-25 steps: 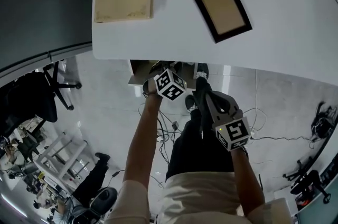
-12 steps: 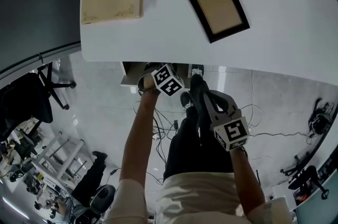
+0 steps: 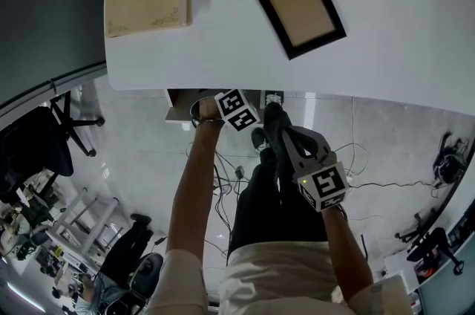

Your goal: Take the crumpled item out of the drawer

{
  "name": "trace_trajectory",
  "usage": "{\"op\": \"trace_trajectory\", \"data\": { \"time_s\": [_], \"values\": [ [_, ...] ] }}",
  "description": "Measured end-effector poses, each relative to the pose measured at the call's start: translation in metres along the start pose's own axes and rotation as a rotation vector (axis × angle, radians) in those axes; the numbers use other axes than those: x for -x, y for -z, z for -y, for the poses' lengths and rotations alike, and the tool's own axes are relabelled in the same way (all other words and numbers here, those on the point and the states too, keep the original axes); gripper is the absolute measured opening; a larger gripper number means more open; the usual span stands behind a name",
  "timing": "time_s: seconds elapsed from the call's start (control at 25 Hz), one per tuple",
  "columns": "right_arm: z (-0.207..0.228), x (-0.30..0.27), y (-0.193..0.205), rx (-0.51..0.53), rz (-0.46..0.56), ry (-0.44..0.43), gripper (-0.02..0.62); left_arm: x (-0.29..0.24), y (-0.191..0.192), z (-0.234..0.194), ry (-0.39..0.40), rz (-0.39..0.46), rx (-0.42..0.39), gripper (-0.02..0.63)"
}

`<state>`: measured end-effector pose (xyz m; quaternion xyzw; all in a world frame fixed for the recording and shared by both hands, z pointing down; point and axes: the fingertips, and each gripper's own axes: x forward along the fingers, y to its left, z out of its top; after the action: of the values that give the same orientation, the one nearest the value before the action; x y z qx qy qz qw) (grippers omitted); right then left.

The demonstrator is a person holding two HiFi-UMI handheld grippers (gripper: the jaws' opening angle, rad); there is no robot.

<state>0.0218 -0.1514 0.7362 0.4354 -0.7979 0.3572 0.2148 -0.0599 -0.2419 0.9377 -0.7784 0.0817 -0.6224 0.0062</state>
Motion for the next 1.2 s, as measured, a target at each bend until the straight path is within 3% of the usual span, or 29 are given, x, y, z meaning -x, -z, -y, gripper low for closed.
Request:
{"op": "trace_trajectory", "data": {
  "time_s": [0.2,0.64,1.2],
  "values": [
    [0.000,0.002,-0.001,0.009,-0.010,0.000,0.023,-0.007,-0.003,0.000,0.002,-0.010,-0.057,0.109],
    [0.000,0.012,0.006,0.013,-0.014,0.006,0.025,-0.006,-0.001,0.005,-0.011,0.003,-0.072,0.024],
    [-0.024,0.032,-0.007,0.026,0.008,-0.008,0.025,0.062,-0.012,0.002,-0.071,0.083,-0.039,0.017]
  ]
}}
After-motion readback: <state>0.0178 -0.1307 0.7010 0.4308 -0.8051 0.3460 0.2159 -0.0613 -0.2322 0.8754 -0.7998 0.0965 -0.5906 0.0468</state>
